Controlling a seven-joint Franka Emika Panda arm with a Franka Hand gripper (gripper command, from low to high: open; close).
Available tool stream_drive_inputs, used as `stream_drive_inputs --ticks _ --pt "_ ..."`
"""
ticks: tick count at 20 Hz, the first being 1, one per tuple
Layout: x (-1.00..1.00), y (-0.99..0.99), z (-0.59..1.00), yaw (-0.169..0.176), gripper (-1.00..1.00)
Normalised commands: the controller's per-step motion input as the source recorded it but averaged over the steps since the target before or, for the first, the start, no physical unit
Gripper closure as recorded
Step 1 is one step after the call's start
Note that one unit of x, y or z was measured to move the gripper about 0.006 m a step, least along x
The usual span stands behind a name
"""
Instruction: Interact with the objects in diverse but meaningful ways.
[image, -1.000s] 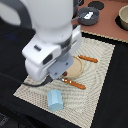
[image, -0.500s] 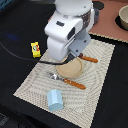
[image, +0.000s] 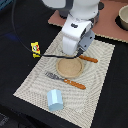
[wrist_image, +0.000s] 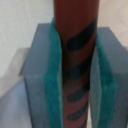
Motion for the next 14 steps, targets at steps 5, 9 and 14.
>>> stream_drive_inputs --ticks 5,9,14 --pt "-0.09 0.83 -0.34 0.005 1.0" --pt "-0.05 0.63 -0.01 0.005 -1.0" --pt "-0.07 0.33 0.86 0.0 -1.0"
